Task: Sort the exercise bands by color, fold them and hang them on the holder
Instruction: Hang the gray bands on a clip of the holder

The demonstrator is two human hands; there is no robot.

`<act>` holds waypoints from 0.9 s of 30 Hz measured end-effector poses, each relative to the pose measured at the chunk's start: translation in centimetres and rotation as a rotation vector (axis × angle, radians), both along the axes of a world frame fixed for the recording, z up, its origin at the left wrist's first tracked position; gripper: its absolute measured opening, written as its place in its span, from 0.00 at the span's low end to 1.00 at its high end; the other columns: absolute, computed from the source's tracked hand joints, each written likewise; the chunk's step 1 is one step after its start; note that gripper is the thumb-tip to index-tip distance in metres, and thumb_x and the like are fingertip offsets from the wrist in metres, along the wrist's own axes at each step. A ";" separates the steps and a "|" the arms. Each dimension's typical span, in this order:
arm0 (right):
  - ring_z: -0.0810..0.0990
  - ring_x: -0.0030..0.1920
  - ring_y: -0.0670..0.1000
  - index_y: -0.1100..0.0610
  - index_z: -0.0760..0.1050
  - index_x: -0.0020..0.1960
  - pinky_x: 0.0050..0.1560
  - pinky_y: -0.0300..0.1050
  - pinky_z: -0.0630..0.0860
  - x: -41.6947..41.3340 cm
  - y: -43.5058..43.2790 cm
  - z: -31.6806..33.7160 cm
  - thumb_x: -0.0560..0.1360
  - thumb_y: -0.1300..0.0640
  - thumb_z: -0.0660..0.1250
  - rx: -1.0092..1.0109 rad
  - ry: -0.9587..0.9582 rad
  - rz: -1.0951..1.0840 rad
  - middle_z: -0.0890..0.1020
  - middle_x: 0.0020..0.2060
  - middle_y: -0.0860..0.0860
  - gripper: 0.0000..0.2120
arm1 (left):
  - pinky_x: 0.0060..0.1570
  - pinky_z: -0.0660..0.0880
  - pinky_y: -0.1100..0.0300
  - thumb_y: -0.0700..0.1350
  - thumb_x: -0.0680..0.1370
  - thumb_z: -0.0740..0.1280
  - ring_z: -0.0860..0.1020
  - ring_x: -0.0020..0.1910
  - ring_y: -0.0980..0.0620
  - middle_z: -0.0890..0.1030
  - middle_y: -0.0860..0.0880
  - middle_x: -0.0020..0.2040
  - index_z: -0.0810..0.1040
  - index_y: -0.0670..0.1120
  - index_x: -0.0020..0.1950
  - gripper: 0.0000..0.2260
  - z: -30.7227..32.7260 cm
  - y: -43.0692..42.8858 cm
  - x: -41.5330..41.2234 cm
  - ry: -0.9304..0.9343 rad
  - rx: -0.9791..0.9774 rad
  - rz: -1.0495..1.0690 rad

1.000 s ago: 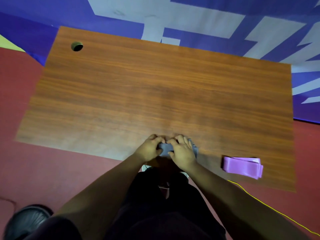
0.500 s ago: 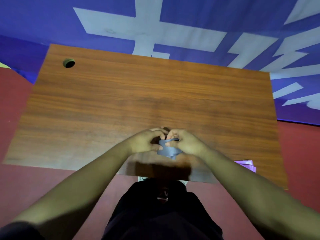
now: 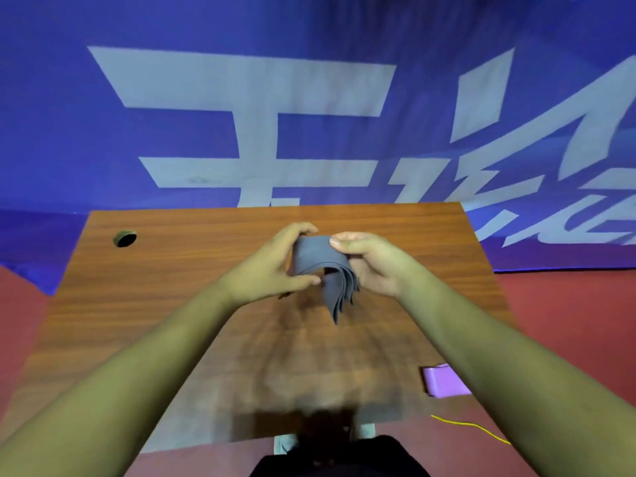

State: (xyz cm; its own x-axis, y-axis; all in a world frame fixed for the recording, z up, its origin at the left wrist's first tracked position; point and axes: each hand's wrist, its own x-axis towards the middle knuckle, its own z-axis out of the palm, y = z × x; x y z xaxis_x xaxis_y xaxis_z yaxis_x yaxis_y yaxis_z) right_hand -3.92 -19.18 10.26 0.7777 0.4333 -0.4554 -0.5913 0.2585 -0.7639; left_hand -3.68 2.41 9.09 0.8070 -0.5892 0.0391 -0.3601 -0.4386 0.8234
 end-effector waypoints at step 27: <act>0.81 0.41 0.54 0.60 0.77 0.52 0.45 0.47 0.79 6.7 -8.3 23.3 0.72 0.61 0.69 -0.455 -1.054 -0.230 0.83 0.43 0.62 0.09 | 0.49 0.78 0.47 0.59 0.68 0.72 0.80 0.45 0.50 0.82 0.53 0.44 0.78 0.53 0.51 0.16 25.9 -9.7 8.2 -0.321 -0.137 0.204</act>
